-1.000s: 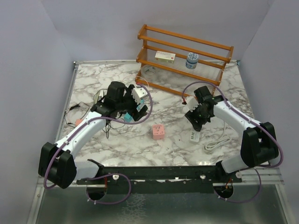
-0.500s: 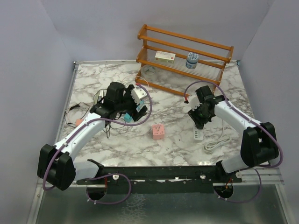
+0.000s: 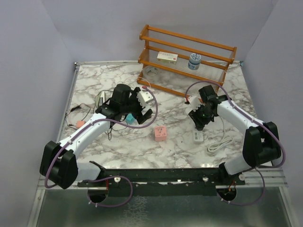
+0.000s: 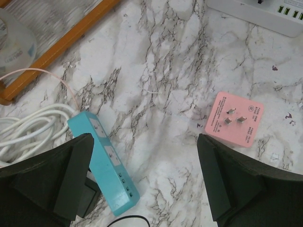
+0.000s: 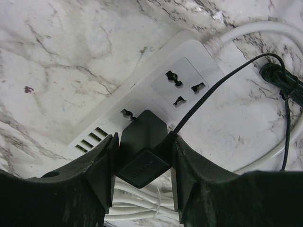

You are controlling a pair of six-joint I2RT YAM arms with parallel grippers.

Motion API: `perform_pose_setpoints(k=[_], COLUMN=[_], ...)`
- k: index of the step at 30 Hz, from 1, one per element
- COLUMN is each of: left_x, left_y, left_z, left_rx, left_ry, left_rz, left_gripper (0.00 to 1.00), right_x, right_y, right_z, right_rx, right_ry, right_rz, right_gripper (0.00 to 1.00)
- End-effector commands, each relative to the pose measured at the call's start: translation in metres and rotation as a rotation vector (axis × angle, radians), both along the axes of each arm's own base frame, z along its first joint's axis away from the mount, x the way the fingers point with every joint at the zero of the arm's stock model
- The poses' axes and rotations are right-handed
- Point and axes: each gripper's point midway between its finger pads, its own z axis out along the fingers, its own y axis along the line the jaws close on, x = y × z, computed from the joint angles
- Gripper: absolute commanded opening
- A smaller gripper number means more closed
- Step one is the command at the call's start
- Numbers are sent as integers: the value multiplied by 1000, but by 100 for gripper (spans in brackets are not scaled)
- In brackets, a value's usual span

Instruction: Pull the plug off the socket

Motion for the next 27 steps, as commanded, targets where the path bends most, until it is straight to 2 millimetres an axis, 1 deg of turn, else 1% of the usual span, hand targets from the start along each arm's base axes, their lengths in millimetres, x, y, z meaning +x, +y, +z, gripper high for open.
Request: perform_pose_setpoints(k=[1,3,5,7,9,11,13,14,16,19,21,22,27], left_x=[3,4,2,-2,-11,-19,-25,-28,-30,-27,-27,-31,-38], left_y=[-17,-25,-33,-42,-52,-63,-75,-82,-95,-117,-131,-140,-173], left_z=[2,0,-2,-4,-8,-12,-17,-18,-21,-24,-30,-33,-50], left_rx=[-34,-39,-40,-50,-70,-93,-100,-103,-110,-167,-202,-219,-277], left_ry=[1,16,20,17,23,32,49,52,60,95,132,148,226], left_rz=[-34,-43,-62,-97,-160,-212,-247,-264,-268,-215,-194,-193,-179], left_gripper=[99,99,99,99,99,99,99,99,99,99,99,99,99], right_x=[-2,-7,-11,-15,-21,-23,-20,-16,-6,-3,-3,-3,3], right_y=[28,30,30,31,36,39,38,34,25,21,22,23,28], right_z=[11,13,15,17,21,25,28,28,25,15,8,4,-6], right_rx=[143,157,162,173,196,210,197,174,124,98,102,104,161], right_ry=[24,32,24,15,9,-14,-53,-77,-111,-86,-60,-48,1], right_rz=[96,106,124,154,206,246,264,253,205,135,99,82,20], right_gripper=[9,3,1,1,0,1,1,1,1,1,1,0,1])
